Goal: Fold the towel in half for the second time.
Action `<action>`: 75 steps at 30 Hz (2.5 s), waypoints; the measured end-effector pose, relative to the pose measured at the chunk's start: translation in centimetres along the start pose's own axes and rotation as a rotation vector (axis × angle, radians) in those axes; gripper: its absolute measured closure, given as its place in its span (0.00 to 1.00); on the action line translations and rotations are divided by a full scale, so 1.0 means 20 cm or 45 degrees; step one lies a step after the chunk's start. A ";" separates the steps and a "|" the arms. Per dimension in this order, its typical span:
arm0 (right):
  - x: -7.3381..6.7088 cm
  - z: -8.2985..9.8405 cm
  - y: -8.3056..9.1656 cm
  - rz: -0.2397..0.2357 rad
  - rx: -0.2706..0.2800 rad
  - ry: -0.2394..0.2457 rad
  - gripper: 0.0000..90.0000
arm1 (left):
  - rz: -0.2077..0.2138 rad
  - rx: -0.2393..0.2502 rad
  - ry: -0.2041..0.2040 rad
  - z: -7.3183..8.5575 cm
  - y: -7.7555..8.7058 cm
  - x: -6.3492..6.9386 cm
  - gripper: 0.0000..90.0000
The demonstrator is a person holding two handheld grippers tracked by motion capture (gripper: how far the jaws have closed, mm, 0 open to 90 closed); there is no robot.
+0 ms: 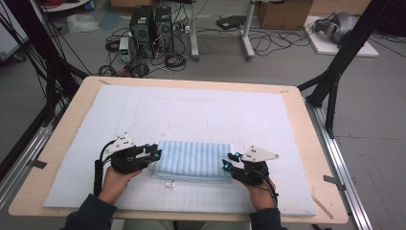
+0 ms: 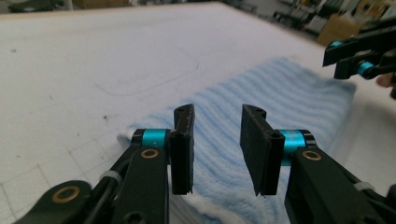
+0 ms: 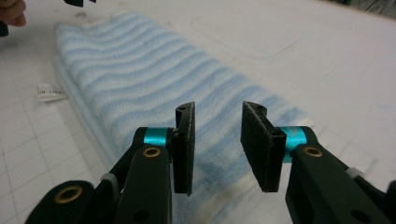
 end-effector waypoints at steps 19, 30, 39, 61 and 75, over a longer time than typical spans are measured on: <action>0.02 0.11 0.00 0.035 -0.201 0.100 0.66 | 0.045 -0.229 -0.037 0.12 -0.02 0.05 0.78; 0.09 -0.02 0.19 0.161 0.043 0.037 0.34 | -0.077 0.135 -0.007 -0.03 0.12 -0.10 0.44; 0.21 -0.03 0.32 0.275 0.170 -0.064 0.13 | -0.146 0.230 0.020 -0.05 0.19 -0.19 0.20; 0.27 -0.06 0.40 0.298 0.262 -0.127 0.12 | -0.193 0.241 0.021 -0.03 0.29 -0.22 0.22; 0.28 -0.05 0.39 0.301 0.258 -0.132 0.12 | -0.200 0.231 0.029 -0.02 0.29 -0.23 0.22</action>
Point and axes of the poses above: each handheld gripper's, and its own axes: y roughly backward along the jaws, z roughly out of its underside, x roughly to its right, the point moved 7 cm from there along -y, roughly forward along the jaws, and after that the axes turned 15 degrees about -y, right-handed, at the moved point
